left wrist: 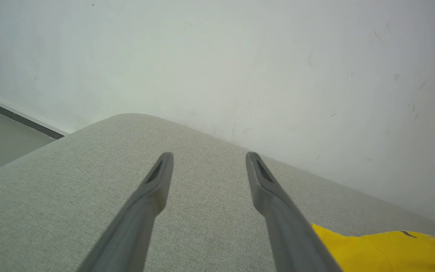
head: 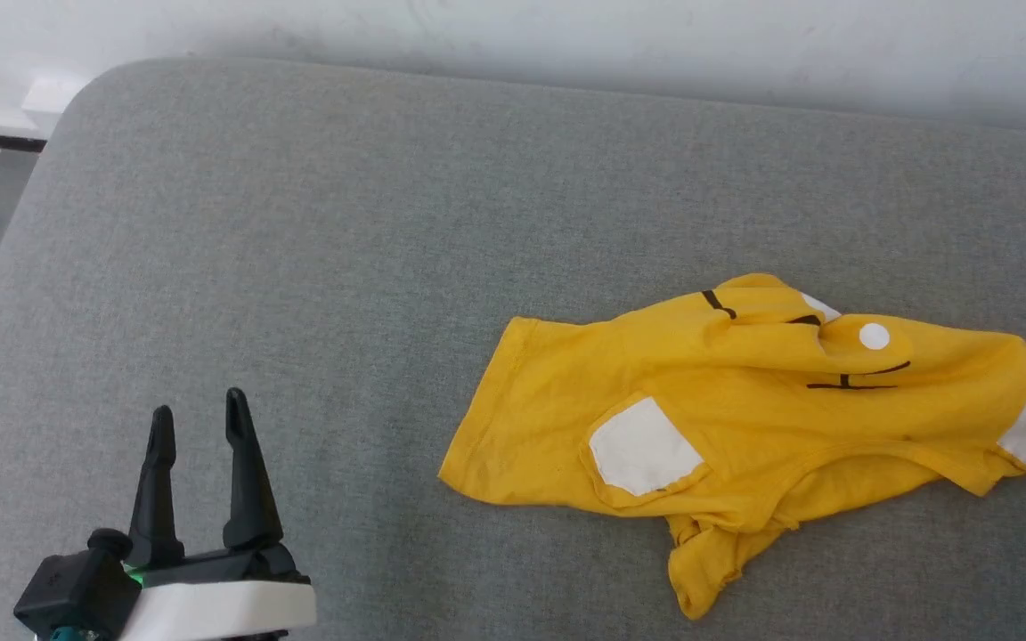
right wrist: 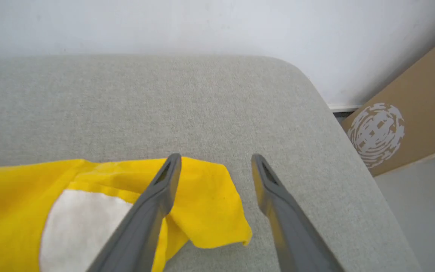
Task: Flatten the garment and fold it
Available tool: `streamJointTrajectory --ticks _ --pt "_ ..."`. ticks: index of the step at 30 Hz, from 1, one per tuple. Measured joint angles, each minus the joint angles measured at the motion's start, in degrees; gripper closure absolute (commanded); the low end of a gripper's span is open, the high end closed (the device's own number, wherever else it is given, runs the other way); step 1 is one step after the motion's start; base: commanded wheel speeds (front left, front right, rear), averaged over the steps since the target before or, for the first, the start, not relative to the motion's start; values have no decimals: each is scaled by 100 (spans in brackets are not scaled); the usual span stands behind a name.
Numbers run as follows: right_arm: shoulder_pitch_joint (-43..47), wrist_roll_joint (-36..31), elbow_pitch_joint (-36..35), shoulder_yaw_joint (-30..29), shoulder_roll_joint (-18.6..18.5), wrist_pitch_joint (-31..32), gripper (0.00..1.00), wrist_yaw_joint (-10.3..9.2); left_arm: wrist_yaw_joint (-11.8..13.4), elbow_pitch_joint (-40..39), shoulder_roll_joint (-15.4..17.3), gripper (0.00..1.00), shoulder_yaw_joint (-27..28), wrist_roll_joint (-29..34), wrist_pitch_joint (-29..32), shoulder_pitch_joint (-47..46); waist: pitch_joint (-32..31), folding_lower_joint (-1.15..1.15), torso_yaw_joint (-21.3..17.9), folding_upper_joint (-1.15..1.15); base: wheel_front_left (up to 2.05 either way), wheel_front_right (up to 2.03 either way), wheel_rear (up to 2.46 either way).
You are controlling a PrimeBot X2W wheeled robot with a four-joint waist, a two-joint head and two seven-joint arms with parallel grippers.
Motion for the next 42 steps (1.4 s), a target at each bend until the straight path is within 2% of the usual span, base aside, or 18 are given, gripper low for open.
streamJointTrajectory --ticks 5,13,18,22,25,31,38,42 --pt "-149 405 -559 654 156 -182 0 0 1 -1 1 0 -26 0 3 6 -101 0 -96 0 0 0 0" --pt "216 1080 -1639 2291 325 391 0 0 2 14 0 0 -118 0 3 27 -189 0 -168 0 0 0 0" --pt "350 1423 -1785 2939 330 762 0 0 1 87 -1 0 -138 -1 2 26 -178 0 -132 0 0 0 0" --pt "305 1321 -1517 3396 -9 1069 0 -1 -15 162 0 0 -191 -2 2 19 -182 0 -58 0 0 0 0" --pt "298 1525 -1361 3885 -168 1517 0 -1 -15 196 -1 0 -199 -2 1 4 -186 0 37 0 0 0 0" --pt "372 1851 -1525 4534 -521 2307 0 -1 -51 276 -3 0 -232 -14 -4 4 -170 0 238 0 0 0 0" --pt "511 1947 -1630 5012 -843 2624 0 -1 -56 392 -14 0 -275 -64 -5 -4 -91 0 380 0 0 0 0" --pt "430 1949 -1684 5356 -881 2581 0 -1 -58 445 -19 0 -301 -71 -7 -97 -26 0 415 0 0 0 0"
